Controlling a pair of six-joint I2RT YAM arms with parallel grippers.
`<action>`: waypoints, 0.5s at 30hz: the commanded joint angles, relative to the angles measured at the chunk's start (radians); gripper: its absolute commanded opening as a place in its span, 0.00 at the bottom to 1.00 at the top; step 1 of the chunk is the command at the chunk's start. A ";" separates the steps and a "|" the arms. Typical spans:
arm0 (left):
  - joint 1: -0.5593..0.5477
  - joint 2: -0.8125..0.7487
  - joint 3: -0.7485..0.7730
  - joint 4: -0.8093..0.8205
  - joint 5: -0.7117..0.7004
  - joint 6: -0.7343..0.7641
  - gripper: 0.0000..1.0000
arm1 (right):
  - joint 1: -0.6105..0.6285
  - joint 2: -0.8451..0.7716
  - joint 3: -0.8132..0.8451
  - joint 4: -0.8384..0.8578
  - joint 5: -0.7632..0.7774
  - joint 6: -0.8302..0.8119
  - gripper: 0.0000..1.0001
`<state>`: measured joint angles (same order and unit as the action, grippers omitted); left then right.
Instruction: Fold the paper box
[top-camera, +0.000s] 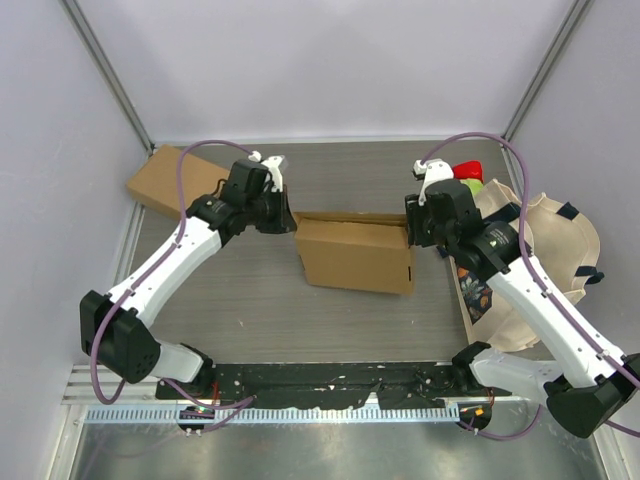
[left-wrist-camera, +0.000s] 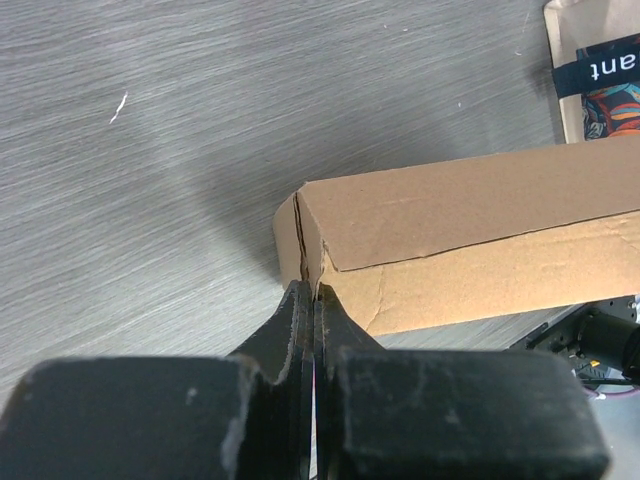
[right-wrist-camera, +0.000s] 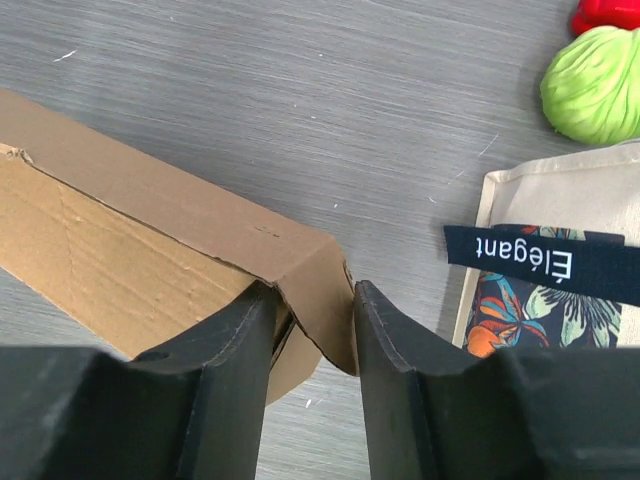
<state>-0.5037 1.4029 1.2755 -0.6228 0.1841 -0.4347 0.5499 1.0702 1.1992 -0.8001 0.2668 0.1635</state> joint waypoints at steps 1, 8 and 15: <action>0.004 -0.021 0.030 -0.075 -0.011 0.028 0.00 | 0.002 -0.045 -0.004 0.076 0.003 -0.009 0.40; 0.004 -0.022 0.039 -0.077 0.003 0.019 0.00 | 0.004 -0.042 0.049 -0.062 -0.017 0.051 0.48; 0.004 -0.021 0.044 -0.077 0.025 0.022 0.00 | 0.004 -0.047 0.079 -0.128 -0.003 0.074 0.21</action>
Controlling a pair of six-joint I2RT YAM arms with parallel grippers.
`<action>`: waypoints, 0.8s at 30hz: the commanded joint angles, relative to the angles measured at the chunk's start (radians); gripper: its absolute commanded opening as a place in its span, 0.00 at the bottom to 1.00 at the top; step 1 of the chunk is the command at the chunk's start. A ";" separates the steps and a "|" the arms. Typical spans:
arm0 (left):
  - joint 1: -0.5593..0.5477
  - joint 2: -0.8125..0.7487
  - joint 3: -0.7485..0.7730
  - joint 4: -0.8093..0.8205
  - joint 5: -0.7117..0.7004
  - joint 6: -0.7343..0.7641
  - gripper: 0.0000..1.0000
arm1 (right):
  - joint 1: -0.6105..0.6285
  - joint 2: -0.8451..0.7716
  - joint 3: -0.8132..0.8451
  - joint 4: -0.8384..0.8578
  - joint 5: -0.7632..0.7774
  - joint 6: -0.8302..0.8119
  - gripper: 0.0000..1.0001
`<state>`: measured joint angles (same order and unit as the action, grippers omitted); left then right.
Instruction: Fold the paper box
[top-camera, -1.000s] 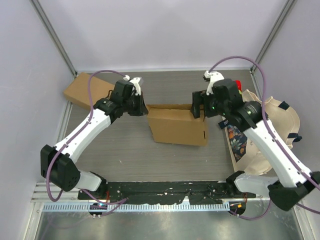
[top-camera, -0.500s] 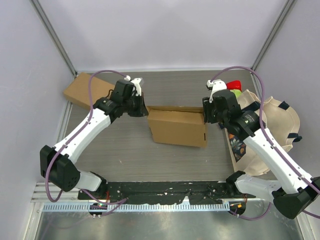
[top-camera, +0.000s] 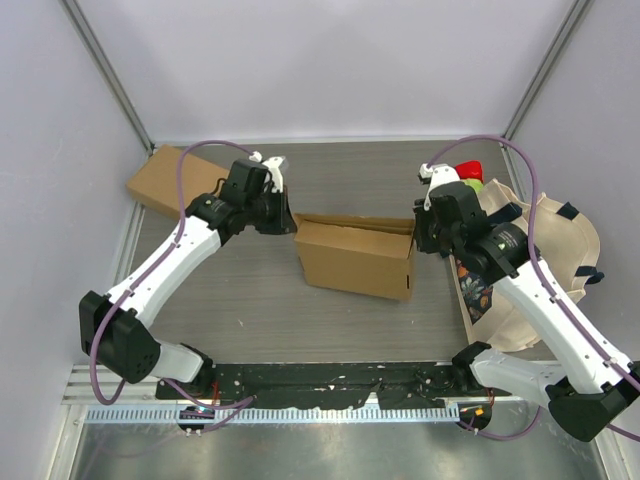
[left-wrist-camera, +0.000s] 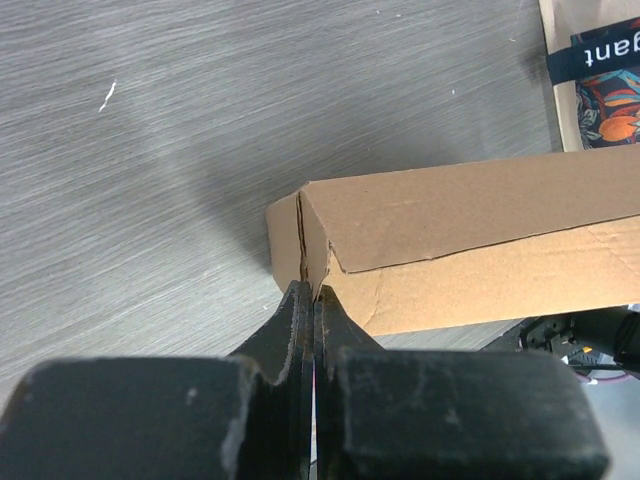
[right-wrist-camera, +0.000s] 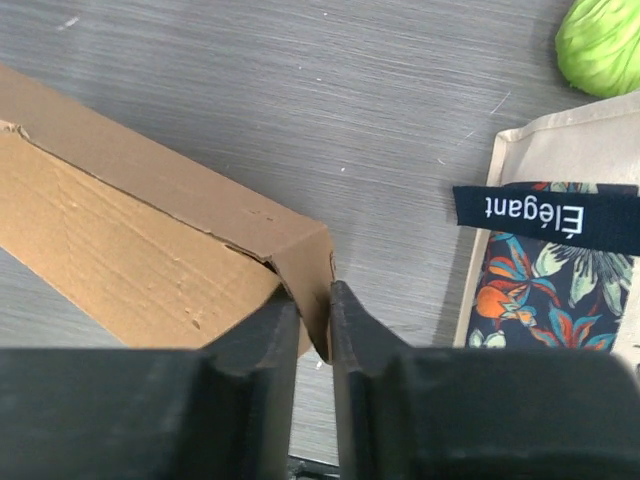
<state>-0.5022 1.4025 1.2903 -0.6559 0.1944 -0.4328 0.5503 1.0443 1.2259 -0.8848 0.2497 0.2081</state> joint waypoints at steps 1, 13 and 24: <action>0.002 -0.025 0.030 -0.045 0.014 0.020 0.00 | 0.005 -0.020 0.056 -0.049 0.007 0.034 0.16; 0.002 -0.056 -0.052 0.055 0.085 -0.070 0.21 | 0.003 -0.070 -0.095 0.161 -0.135 0.197 0.01; 0.004 -0.039 -0.098 0.076 0.059 -0.046 0.00 | 0.003 -0.006 -0.063 0.064 -0.144 0.393 0.01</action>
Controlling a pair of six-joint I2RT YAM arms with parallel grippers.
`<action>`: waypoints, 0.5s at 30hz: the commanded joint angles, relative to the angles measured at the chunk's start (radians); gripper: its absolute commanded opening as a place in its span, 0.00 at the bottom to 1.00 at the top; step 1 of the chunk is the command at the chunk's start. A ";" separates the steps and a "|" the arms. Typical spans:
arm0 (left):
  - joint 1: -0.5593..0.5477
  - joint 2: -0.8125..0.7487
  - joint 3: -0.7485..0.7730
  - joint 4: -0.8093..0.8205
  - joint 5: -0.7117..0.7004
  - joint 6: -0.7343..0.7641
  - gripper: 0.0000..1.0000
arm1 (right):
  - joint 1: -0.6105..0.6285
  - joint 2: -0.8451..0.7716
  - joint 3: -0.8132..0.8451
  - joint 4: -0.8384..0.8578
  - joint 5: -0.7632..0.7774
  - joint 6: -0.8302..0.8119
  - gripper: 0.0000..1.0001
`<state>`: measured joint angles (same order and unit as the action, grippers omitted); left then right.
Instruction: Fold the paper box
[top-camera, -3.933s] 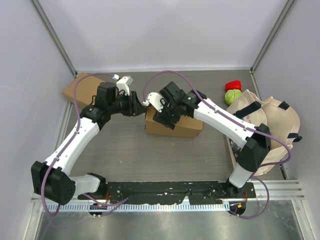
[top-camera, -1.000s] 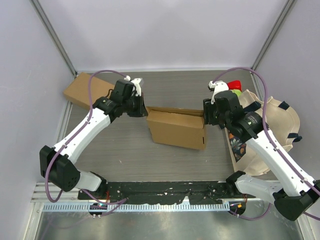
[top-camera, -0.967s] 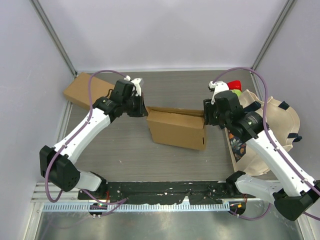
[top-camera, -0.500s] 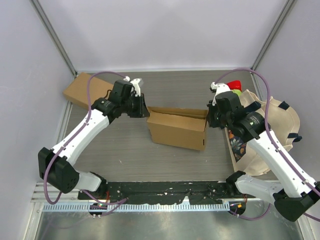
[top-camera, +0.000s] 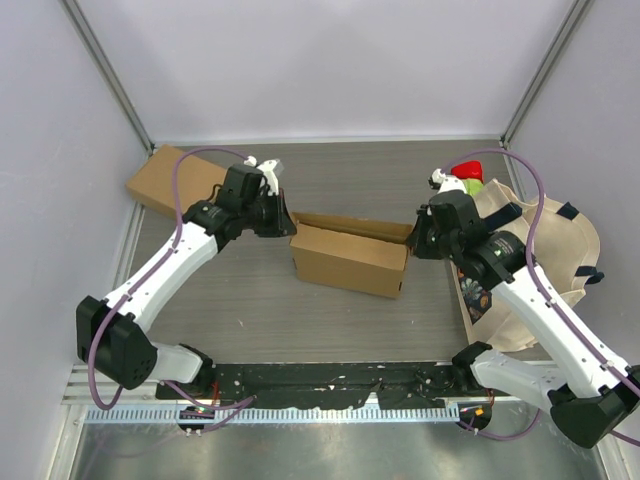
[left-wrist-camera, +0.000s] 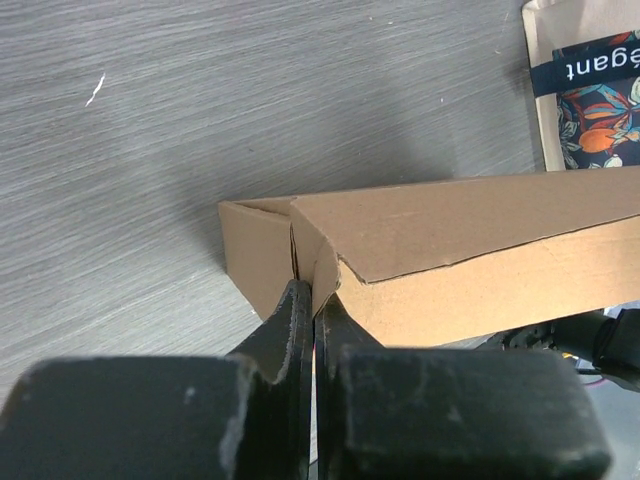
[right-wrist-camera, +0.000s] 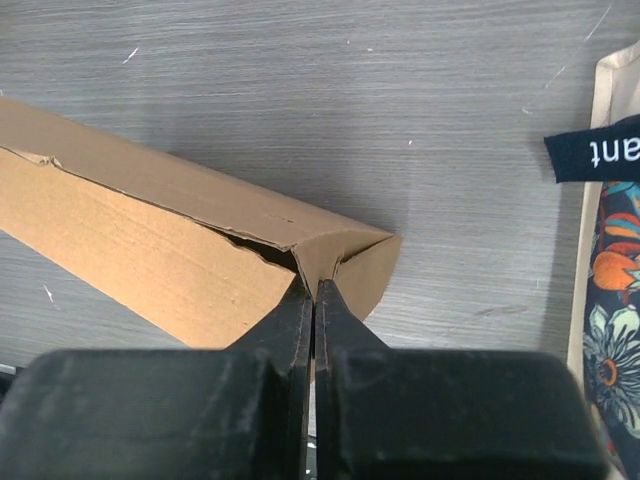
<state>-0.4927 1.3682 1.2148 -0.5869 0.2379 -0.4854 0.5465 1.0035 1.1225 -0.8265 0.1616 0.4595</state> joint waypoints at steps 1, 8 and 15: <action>-0.007 -0.001 -0.020 0.001 0.014 0.010 0.00 | 0.007 0.041 0.045 -0.003 -0.059 0.152 0.01; -0.007 0.000 -0.015 -0.005 0.003 0.030 0.00 | 0.001 0.076 0.123 -0.092 -0.030 0.240 0.01; -0.006 -0.006 -0.032 -0.005 -0.008 0.031 0.00 | -0.002 0.072 0.056 -0.053 -0.074 0.205 0.01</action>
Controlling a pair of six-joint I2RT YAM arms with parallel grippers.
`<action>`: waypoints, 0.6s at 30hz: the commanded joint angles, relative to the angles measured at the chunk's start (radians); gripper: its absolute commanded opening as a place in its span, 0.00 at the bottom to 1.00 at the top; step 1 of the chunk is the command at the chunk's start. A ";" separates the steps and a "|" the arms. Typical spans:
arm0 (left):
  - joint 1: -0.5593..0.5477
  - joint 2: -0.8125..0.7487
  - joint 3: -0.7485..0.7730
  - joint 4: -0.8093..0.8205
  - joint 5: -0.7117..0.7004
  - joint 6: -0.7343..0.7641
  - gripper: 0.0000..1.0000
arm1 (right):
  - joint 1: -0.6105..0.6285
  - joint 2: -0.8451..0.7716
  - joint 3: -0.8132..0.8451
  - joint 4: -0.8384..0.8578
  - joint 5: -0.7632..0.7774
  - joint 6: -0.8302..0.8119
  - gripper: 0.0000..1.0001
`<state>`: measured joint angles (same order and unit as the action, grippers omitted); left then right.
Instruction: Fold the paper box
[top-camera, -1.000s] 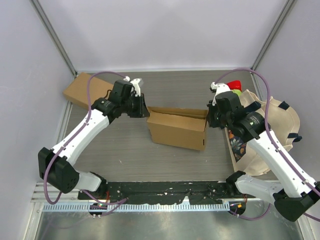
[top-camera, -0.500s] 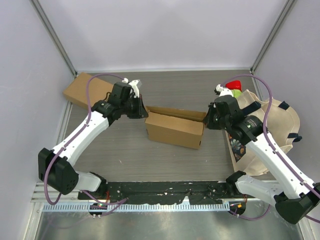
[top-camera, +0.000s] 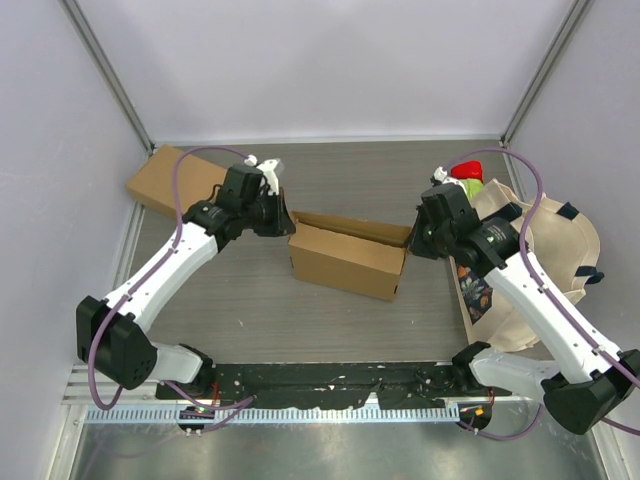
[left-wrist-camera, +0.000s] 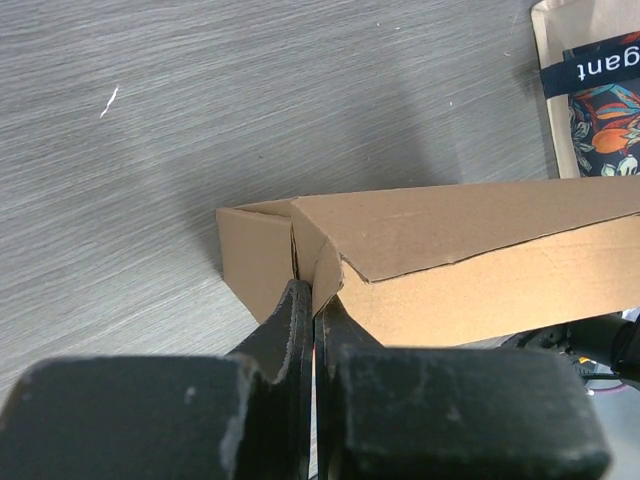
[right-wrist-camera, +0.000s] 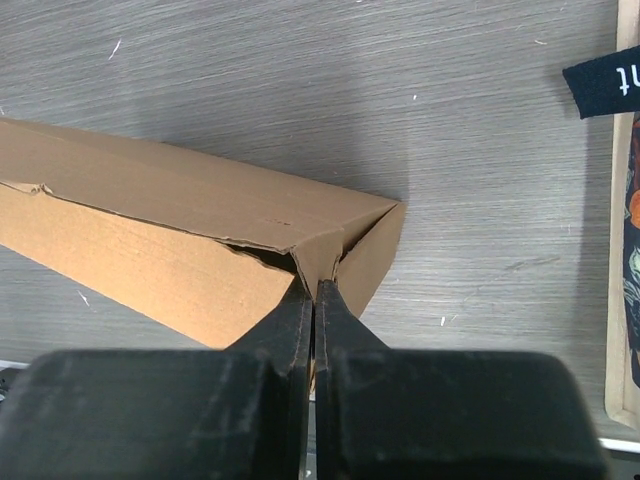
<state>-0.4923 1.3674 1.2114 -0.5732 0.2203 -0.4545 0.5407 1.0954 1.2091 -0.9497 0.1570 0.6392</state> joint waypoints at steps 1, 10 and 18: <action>-0.008 -0.005 -0.033 -0.017 0.013 0.000 0.00 | 0.005 -0.040 -0.052 0.086 -0.062 0.019 0.01; -0.008 -0.017 -0.049 -0.001 -0.002 -0.010 0.00 | 0.010 -0.189 -0.339 0.370 0.035 -0.012 0.01; -0.008 -0.059 -0.098 0.052 -0.029 -0.050 0.00 | 0.068 -0.279 -0.487 0.555 0.152 -0.062 0.01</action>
<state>-0.4957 1.3334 1.1584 -0.5156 0.2043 -0.4660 0.5686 0.8284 0.7753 -0.4564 0.2550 0.5915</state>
